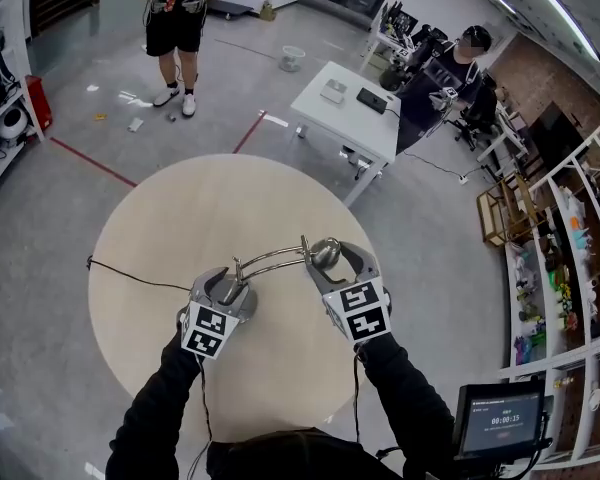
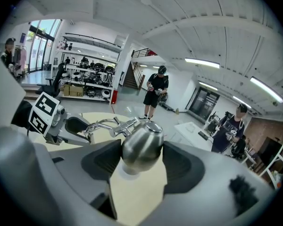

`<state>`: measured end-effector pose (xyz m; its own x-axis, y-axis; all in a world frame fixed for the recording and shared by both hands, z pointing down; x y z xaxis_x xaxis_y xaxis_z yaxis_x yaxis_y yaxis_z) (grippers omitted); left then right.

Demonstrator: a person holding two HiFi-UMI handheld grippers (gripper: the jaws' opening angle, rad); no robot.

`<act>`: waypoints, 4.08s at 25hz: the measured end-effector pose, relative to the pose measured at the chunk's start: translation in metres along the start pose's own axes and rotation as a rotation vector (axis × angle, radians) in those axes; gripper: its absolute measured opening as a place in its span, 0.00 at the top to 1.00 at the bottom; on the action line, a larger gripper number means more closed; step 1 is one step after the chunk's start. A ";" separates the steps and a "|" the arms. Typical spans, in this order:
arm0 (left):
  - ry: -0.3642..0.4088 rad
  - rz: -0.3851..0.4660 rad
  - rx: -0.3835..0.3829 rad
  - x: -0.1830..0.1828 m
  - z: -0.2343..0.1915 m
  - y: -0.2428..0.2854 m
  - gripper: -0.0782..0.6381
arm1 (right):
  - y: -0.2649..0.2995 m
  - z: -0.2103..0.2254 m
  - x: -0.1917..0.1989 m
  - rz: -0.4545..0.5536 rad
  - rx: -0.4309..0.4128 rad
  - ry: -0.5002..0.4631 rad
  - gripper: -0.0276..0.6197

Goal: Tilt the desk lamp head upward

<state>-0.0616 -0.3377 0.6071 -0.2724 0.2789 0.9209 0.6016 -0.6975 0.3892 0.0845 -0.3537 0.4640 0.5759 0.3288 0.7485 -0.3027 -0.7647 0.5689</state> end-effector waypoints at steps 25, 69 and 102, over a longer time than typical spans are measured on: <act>0.000 -0.016 -0.050 -0.008 0.016 0.009 0.73 | -0.009 0.001 -0.032 -0.053 0.015 -0.196 0.51; -0.289 -0.010 -0.304 0.042 -0.041 -0.113 0.65 | -0.017 -0.076 -0.135 -0.010 0.054 -0.869 0.51; -0.320 -0.025 -0.321 0.065 -0.051 -0.147 0.66 | -0.003 -0.140 -0.157 0.025 0.115 -1.166 0.51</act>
<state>-0.2058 -0.2506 0.6085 -0.0077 0.4531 0.8914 0.3210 -0.8432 0.4313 -0.1110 -0.3252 0.3923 0.9364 -0.3486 -0.0407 -0.2879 -0.8292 0.4791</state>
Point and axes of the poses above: the fingertips, and each gripper's own axes: y forward along the fingers, z to its right, x out of its underside, the point moved 1 cm from there along -y, backward along the fingers, and after that the axes turned 1 degree about -x, right-handed, at the moved point
